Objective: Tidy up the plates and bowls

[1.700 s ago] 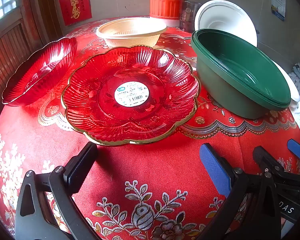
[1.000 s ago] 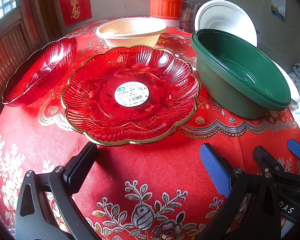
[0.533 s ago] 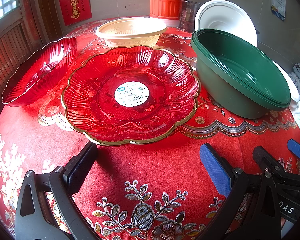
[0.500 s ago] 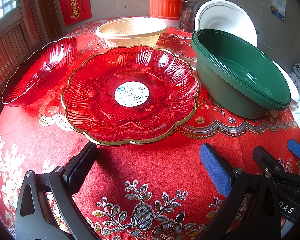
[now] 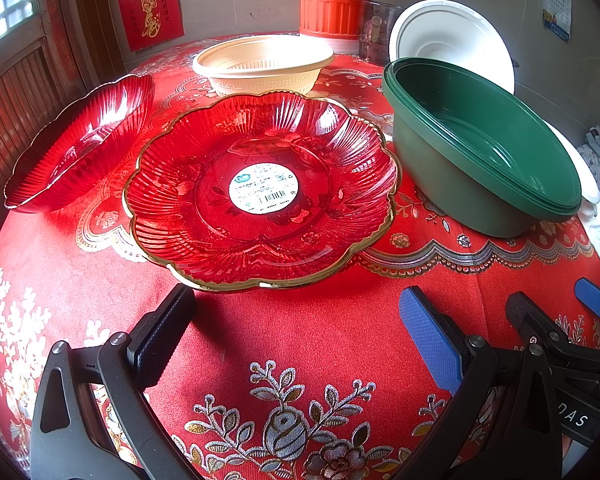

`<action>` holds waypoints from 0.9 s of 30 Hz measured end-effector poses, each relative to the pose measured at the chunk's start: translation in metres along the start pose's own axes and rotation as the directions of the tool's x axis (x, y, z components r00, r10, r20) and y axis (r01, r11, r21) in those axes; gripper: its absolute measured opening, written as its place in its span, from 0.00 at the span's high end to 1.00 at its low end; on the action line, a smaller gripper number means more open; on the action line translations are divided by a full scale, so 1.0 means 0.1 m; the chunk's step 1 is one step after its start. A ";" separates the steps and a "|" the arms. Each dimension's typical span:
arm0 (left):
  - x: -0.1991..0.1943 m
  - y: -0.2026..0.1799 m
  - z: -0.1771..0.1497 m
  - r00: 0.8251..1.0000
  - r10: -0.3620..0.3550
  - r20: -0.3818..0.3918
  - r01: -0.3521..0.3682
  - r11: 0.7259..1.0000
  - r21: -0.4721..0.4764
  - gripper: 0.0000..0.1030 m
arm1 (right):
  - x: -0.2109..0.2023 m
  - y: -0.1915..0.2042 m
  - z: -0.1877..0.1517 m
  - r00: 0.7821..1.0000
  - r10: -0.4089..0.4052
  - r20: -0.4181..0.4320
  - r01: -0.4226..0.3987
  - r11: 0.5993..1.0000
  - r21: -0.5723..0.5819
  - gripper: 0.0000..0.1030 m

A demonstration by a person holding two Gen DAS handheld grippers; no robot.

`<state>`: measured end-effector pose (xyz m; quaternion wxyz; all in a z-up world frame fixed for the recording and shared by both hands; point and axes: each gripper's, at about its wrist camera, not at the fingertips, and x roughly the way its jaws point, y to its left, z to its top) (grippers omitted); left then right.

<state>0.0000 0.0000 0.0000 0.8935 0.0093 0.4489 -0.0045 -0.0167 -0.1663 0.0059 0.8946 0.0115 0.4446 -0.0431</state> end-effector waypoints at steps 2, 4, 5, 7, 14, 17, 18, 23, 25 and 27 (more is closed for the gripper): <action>0.00 0.00 0.00 1.000 0.000 0.000 0.000 1.000 0.000 0.00 | 0.00 0.00 0.00 1.000 0.000 0.000 0.000 1.000 0.000 0.00; 0.00 0.00 0.00 1.000 0.000 0.000 0.000 1.000 -0.001 0.00 | 0.00 0.00 0.00 1.000 0.000 0.000 0.000 1.000 0.000 0.00; 0.00 0.00 0.00 1.000 0.001 -0.001 -0.001 1.000 -0.002 0.00 | 0.00 0.00 0.00 1.000 -0.001 0.000 0.001 1.000 0.000 0.00; 0.00 0.00 0.00 1.000 0.002 -0.007 -0.002 1.000 -0.003 0.00 | 0.00 0.00 0.00 1.000 0.000 0.000 0.000 1.000 0.000 0.00; -0.02 0.05 -0.01 0.999 -0.019 -0.045 0.018 1.000 -0.007 0.00 | -0.04 0.02 -0.02 1.000 0.012 -0.025 -0.012 1.000 -0.008 0.00; -0.16 0.12 -0.04 0.999 -0.038 -0.029 0.038 0.999 -0.007 0.00 | -0.19 0.04 -0.08 0.999 0.034 -0.010 -0.034 0.999 -0.023 0.00; -0.24 0.13 -0.05 0.999 -0.037 -0.018 0.037 0.999 -0.002 0.00 | -0.24 0.07 -0.08 0.999 0.038 -0.006 -0.038 0.999 -0.032 0.00; -0.57 0.26 -0.04 0.999 -0.039 0.038 0.038 0.999 0.011 0.00 | -0.53 0.16 -0.07 0.996 0.089 0.019 -0.088 0.994 -0.063 0.00; -0.67 0.35 -0.02 0.998 -0.033 0.056 0.033 0.999 0.008 0.00 | -0.65 0.24 -0.05 0.990 0.134 0.031 -0.131 0.989 -0.075 0.00; -0.77 0.47 0.03 0.997 -0.012 0.079 0.011 1.000 0.003 0.00 | -0.74 0.33 0.01 0.982 0.186 0.039 -0.182 0.980 -0.083 0.00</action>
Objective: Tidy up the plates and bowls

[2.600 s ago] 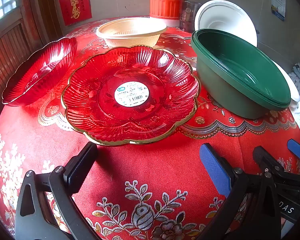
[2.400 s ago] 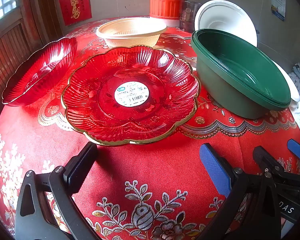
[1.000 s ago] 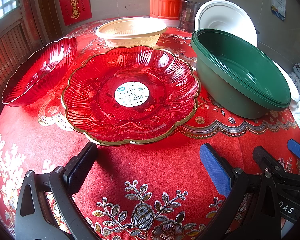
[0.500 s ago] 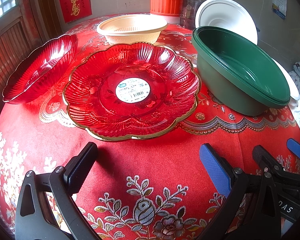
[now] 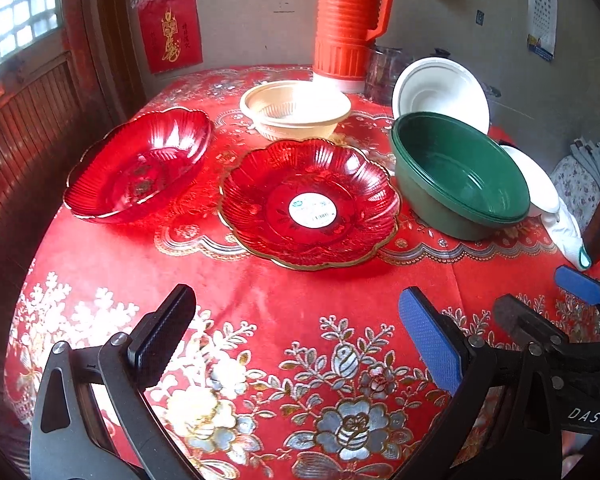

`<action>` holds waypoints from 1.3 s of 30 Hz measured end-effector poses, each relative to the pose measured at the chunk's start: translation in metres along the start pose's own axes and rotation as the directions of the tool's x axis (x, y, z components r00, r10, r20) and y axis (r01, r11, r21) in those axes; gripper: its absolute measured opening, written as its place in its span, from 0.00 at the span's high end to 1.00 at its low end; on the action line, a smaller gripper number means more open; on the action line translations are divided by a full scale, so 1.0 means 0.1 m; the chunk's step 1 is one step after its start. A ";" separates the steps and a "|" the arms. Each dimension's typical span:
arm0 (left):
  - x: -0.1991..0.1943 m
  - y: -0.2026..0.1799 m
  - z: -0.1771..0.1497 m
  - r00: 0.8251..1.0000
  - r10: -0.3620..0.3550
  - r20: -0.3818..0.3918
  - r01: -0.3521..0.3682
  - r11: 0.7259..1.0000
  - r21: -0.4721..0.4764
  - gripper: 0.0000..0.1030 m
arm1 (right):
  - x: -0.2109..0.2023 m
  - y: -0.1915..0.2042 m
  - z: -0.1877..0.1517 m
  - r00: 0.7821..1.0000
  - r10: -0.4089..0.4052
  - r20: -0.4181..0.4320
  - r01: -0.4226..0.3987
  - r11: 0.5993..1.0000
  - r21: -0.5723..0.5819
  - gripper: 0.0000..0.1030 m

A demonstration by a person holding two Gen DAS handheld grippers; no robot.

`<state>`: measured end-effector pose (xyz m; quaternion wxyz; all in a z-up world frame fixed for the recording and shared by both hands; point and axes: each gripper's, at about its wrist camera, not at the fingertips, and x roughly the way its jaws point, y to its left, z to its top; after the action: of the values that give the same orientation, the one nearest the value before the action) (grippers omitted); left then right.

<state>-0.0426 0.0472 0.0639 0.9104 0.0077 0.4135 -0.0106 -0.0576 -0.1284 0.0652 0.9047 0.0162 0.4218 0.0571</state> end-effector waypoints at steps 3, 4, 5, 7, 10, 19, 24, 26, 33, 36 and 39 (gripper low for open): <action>-0.14 0.25 0.09 0.998 0.041 0.038 -0.041 0.999 -0.023 0.00 | -0.07 0.22 0.18 0.999 0.037 0.023 -0.036 0.999 -0.034 0.00; -0.18 0.35 0.12 0.997 0.060 0.050 -0.059 0.998 -0.031 0.00 | -0.09 0.28 0.24 0.998 0.054 0.029 -0.053 0.997 -0.049 0.00; -0.20 0.45 0.17 0.995 0.082 0.059 -0.079 0.996 -0.040 0.00 | -0.09 0.37 0.32 0.997 0.074 0.036 -0.071 0.995 -0.063 0.00; -0.22 0.65 0.24 0.990 0.121 0.072 -0.117 0.992 -0.057 0.00 | -0.09 0.54 0.47 0.993 0.111 0.048 -0.106 0.990 -0.088 0.00; -0.19 0.96 0.34 0.985 0.159 0.066 -0.153 0.984 -0.088 0.00 | -0.03 0.82 0.69 0.988 0.139 0.061 -0.130 0.982 -0.138 0.00; 0.16 1.86 0.68 0.981 0.195 0.000 -0.191 0.963 -0.191 0.00 | 0.53 1.58 1.19 0.974 0.226 -0.024 -0.225 0.946 -0.234 0.00; 0.48 2.26 0.79 0.982 0.182 -0.053 -0.189 0.951 -0.246 0.00 | 0.89 1.86 1.37 0.965 0.247 -0.084 -0.261 0.935 -0.241 0.00; 0.61 2.39 0.81 0.983 0.164 -0.076 -0.179 0.944 -0.278 0.00 | 1.03 1.95 1.44 0.964 0.241 -0.108 -0.261 0.934 -0.244 0.00; 0.94 2.56 0.91 0.984 0.129 -0.121 -0.160 0.940 -0.302 0.00 | 1.45 2.05 1.61 0.955 0.229 -0.185 -0.266 0.941 -0.208 0.01; 1.07 2.53 0.94 0.981 0.119 -0.150 -0.158 0.946 -0.283 0.01 | 1.59 2.09 1.63 0.950 0.227 -0.215 -0.271 0.941 -0.204 0.02; 1.19 2.54 0.96 0.980 0.097 -0.175 -0.146 0.945 -0.292 0.01 | 1.69 2.10 1.66 0.947 0.224 -0.230 -0.269 0.944 -0.189 0.05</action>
<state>0.1141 0.2977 0.0387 0.8640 -0.1058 0.4799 0.1098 0.1581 0.1025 0.0593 0.8383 -0.0364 0.4985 0.2177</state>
